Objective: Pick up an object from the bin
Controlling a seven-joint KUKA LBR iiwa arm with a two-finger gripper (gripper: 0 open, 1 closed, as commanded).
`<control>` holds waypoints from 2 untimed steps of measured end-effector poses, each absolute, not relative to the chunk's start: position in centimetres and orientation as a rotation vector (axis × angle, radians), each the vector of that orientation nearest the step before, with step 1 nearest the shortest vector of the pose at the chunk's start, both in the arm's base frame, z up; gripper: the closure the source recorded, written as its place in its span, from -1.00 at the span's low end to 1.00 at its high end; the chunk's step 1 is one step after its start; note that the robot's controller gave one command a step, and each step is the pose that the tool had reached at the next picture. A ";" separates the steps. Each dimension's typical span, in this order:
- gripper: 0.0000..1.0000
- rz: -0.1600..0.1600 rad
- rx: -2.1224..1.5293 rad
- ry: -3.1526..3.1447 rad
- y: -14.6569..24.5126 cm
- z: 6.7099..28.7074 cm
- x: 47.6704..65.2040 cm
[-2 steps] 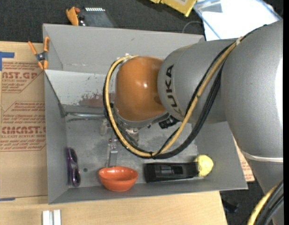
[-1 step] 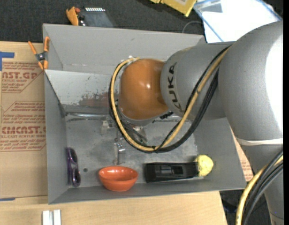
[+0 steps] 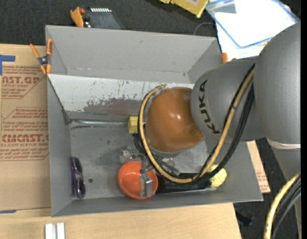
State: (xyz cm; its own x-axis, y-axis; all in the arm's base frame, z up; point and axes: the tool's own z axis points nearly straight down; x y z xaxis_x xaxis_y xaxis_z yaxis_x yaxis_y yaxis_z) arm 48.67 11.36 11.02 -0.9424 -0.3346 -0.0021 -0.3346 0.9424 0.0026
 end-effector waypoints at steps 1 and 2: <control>1.00 0.007 -0.785 3.031 2.8 7.2 52.0; 1.00 0.007 -0.786 3.030 2.8 7.2 52.0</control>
Offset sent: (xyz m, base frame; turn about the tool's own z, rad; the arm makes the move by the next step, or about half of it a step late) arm 0.0000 0.0000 0.0000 0.0000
